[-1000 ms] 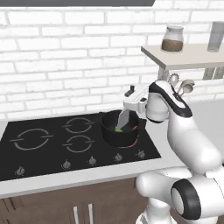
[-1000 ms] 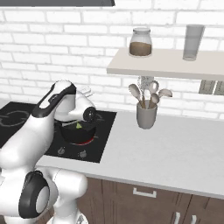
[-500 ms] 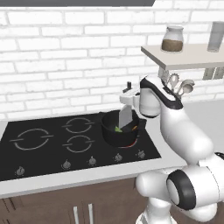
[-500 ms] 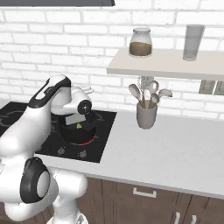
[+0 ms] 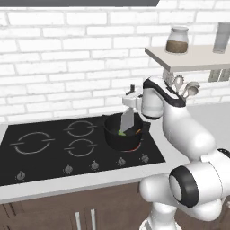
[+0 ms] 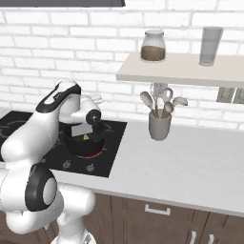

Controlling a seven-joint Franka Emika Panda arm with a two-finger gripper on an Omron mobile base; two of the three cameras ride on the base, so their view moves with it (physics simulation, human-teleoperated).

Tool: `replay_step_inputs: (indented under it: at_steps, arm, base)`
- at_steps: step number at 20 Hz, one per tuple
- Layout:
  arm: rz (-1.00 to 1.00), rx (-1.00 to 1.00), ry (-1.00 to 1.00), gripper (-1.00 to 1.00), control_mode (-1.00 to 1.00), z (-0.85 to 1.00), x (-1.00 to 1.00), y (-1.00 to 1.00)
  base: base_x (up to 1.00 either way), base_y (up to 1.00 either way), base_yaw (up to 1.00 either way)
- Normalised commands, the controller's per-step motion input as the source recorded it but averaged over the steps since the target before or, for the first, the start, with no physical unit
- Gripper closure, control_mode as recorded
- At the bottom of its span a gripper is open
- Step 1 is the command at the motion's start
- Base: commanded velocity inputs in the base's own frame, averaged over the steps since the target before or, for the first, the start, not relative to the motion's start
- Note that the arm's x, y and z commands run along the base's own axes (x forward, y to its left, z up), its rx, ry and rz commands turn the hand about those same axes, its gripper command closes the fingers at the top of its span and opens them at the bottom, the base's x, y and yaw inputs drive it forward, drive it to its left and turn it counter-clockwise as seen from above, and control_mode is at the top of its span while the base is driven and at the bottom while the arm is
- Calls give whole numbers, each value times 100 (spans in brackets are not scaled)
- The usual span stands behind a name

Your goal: Put the lemon wedge and carrot in the pot. Retrieve the spatula and lightly stir the vegetables in the pot.

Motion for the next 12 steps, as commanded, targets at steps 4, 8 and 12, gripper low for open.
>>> replay_step_inputs:
  at_steps: [4,8,12]
  arm:
    - [-3,3,0,100,-100,-49,0,-8]
    - [-6,0,0,100,-100,-39,1,0]
    - [-12,0,0,100,-100,-30,12,0]
  base:
    - [0,0,0]
    - [0,0,0]
    - [0,0,0]
